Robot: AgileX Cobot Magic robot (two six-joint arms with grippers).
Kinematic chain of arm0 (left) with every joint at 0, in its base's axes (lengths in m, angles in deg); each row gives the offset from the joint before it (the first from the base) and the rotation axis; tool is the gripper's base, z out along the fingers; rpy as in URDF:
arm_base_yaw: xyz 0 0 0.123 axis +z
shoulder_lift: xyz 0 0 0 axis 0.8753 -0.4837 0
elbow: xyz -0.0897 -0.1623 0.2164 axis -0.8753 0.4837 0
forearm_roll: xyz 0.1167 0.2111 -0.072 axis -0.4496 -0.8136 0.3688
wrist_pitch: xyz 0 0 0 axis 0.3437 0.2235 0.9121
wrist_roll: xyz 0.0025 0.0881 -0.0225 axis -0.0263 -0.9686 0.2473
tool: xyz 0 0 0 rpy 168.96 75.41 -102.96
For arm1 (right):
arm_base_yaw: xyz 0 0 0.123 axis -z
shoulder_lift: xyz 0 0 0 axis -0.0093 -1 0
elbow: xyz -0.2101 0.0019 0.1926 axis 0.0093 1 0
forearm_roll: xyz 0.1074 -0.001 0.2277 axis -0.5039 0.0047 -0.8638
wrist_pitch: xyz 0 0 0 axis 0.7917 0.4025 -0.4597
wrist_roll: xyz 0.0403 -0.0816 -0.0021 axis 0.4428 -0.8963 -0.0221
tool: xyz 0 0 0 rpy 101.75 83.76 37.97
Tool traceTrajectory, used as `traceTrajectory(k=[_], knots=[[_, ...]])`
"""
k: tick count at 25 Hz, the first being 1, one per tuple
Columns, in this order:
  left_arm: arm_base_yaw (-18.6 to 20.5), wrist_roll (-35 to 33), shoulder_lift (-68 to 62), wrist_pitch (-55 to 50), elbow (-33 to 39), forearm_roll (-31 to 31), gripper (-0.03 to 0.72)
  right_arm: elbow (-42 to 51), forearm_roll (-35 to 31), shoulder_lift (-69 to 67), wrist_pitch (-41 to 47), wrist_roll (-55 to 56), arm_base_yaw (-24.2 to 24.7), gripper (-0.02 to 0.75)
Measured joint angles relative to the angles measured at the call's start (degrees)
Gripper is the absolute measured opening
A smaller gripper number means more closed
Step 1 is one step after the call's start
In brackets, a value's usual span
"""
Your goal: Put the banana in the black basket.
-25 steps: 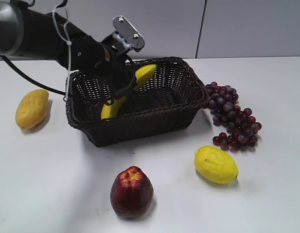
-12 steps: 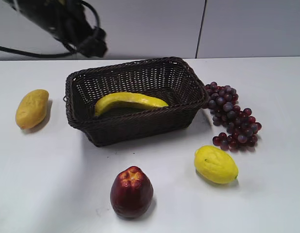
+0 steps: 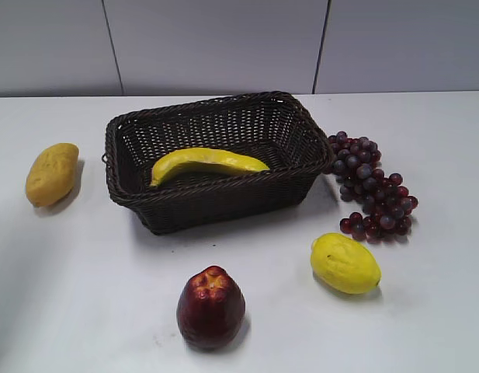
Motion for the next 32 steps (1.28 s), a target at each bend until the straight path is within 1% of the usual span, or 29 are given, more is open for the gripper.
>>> traceTrajectory(k=[5, 8, 11, 16, 18, 22, 32], knots=[[0.00, 0.00, 17.55, 2.22, 12.51, 0.04, 0.587, 0.00, 0.00, 0.00, 0.00, 0.00, 0.00, 0.592], [0.00, 0.00, 27.81, 3.01, 17.99, 0.04, 0.586, 0.00, 0.00, 0.00, 0.00, 0.00, 0.00, 0.592], [0.00, 0.06, 37.97, 3.08, 21.71, 0.04, 0.585, 0.00, 0.00, 0.00, 0.00, 0.00, 0.00, 0.592], [0.00, 0.11, 49.54, 2.97, 25.26, 0.04, 0.585, 0.00, 0.00, 0.00, 0.00, 0.00, 0.00, 0.592], [0.00, 0.11, 51.88, 2.23, 26.41, 0.04, 0.584, 0.00, 0.00, 0.00, 0.00, 0.00, 0.00, 0.592], [0.00, 0.11, 52.58, 0.25, 28.00, 0.25, 0.582, 0.00, 0.00, 0.00, 0.00, 0.00, 0.00, 0.592], [0.00, 0.13, 52.65, 0.09, 28.31, 0.37, 0.573, 0.00, 0.00, 0.00, 0.00, 0.00, 0.00, 0.592]])
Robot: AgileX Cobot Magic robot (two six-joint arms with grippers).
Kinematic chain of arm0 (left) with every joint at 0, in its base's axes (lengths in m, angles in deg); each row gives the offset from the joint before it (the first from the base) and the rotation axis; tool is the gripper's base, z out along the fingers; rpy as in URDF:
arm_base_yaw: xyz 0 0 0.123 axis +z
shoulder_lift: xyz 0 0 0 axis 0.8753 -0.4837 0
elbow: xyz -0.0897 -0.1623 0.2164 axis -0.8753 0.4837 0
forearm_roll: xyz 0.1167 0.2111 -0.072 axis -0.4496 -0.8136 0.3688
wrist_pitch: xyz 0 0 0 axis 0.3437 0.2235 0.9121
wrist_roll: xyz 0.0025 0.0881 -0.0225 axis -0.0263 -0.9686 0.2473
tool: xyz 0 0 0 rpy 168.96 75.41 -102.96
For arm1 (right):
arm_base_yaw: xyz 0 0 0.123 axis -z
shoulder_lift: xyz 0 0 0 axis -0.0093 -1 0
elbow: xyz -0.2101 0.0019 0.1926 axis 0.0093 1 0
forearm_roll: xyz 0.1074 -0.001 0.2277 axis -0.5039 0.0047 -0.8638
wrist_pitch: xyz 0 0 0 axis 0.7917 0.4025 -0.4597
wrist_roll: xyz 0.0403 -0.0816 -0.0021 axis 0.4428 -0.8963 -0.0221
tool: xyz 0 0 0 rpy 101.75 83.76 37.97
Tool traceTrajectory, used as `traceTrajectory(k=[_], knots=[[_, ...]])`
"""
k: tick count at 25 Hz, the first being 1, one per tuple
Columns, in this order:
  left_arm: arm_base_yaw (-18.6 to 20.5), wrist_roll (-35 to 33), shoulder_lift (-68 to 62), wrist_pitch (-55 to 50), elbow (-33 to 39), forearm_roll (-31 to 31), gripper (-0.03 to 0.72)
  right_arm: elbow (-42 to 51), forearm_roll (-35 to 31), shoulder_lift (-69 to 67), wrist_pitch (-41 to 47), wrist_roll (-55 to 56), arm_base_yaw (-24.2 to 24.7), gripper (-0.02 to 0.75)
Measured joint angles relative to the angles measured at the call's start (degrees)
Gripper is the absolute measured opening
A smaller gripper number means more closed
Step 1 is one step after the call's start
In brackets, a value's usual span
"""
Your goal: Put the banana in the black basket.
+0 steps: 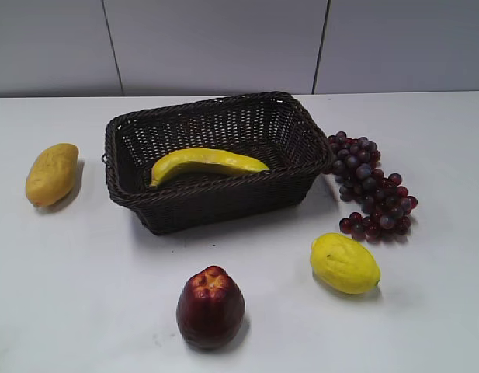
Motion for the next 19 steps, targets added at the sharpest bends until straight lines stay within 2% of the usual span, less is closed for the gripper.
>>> traceTrajectory(k=[10, 19], knots=[[0.00, 0.00, 8.99, -0.08, 0.05, 0.05, 0.527, 0.00, 0.00, 0.00, 0.00, 0.00, 0.00, 0.592], [0.00, 0.00, 9.75, -0.22, 0.05, 0.05, 0.519, 0.00, 0.00, 0.00, 0.00, 0.00, 0.00, 0.591]])
